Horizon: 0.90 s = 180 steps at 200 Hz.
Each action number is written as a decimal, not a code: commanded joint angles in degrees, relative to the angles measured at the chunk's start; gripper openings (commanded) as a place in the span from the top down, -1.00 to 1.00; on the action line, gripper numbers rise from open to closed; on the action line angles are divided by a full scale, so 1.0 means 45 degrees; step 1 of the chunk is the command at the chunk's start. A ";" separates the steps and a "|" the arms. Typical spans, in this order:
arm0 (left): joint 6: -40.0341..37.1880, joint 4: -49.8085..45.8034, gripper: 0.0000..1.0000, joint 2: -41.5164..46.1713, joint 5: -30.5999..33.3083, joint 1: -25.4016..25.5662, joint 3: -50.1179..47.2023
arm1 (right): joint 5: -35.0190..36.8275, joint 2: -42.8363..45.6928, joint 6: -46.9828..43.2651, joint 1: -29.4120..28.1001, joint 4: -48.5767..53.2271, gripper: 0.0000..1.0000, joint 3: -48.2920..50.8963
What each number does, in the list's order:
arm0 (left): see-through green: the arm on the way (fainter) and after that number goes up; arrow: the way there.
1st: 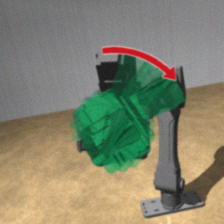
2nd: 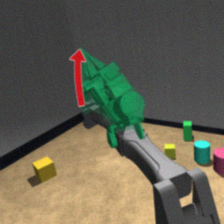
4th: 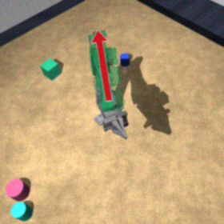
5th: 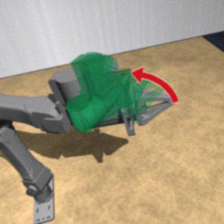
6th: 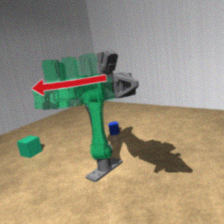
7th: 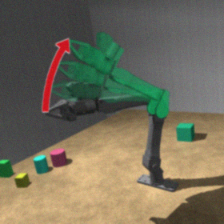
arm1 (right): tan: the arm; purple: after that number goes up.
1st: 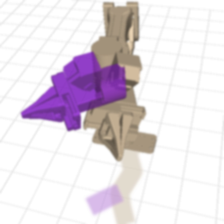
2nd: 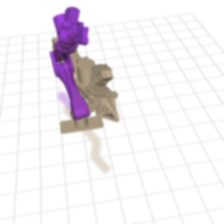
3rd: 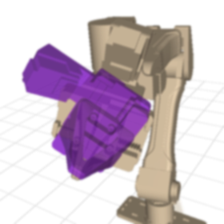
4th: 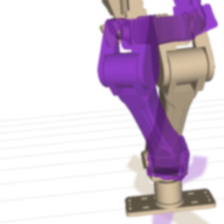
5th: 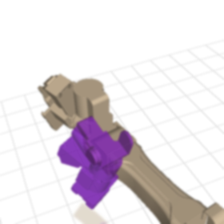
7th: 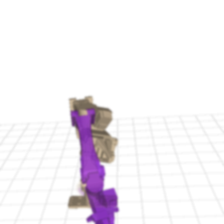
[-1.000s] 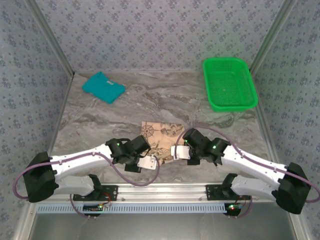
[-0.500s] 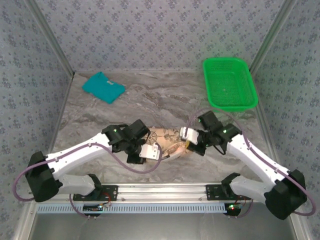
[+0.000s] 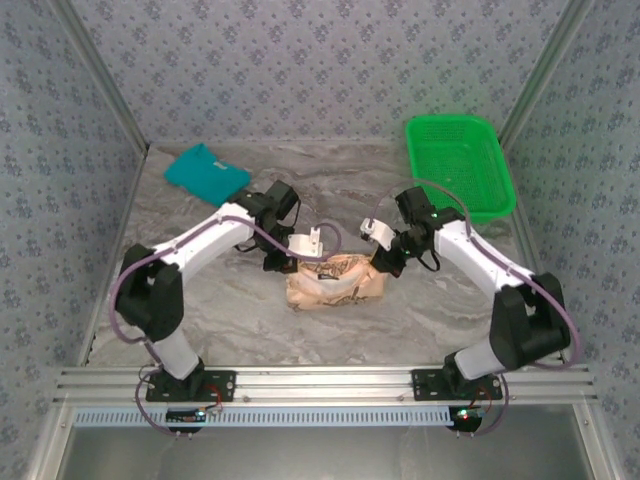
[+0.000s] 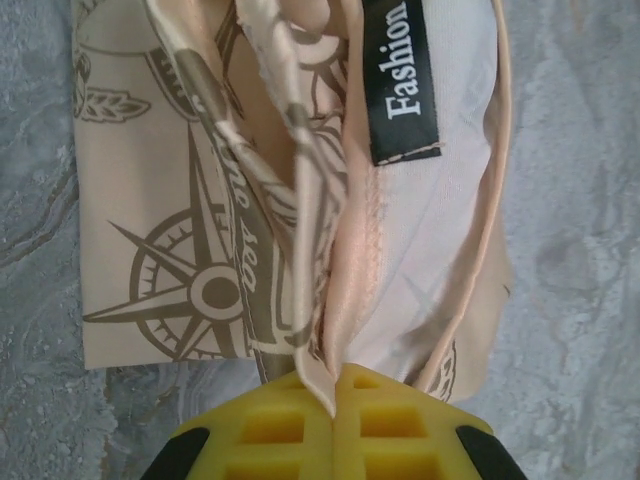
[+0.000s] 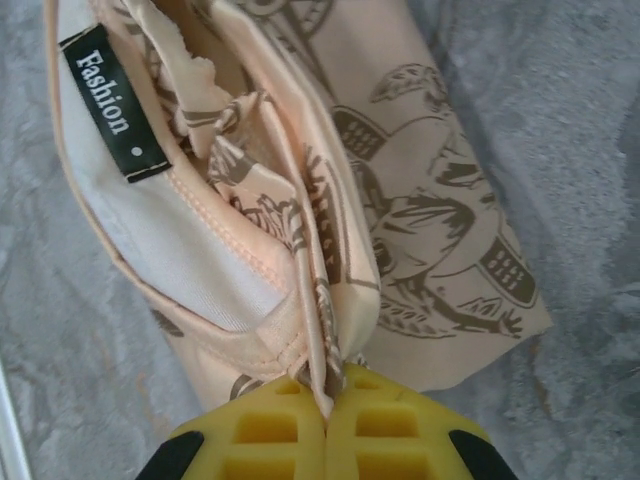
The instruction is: Fold the inside-out t-shirt
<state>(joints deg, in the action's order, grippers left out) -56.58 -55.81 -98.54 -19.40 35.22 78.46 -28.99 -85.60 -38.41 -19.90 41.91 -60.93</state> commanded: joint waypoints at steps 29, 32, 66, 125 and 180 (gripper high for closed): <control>0.0413 0.0096 1.00 -0.3180 0.0312 -0.1279 0.1718 | 0.1507 -0.3055 0.1466 0.0218 -0.1027 1.00 -0.1539; 0.0537 0.0020 1.00 -0.3470 0.0442 -0.1318 0.1893 | 0.1568 -0.3217 0.1642 0.0232 -0.1124 1.00 -0.1539; 0.1552 -0.0195 0.85 -0.5719 0.0585 -0.1429 0.3226 | 0.3136 -0.4724 0.2698 0.0025 -0.1968 1.00 -0.2095; 0.3610 0.1727 0.16 -0.5026 -0.0054 -0.1806 0.3282 | 0.3748 -0.4655 0.3156 -0.0271 -0.2871 0.66 -0.1101; 0.6018 0.2221 0.08 -0.1778 0.0152 -0.2700 0.3638 | 0.4139 -0.1834 0.4470 -0.0002 -0.4022 0.32 -0.0599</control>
<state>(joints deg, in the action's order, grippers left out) -36.62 -48.07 -116.16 -18.72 25.34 92.38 -12.64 -101.16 -22.22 -20.38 26.92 -64.34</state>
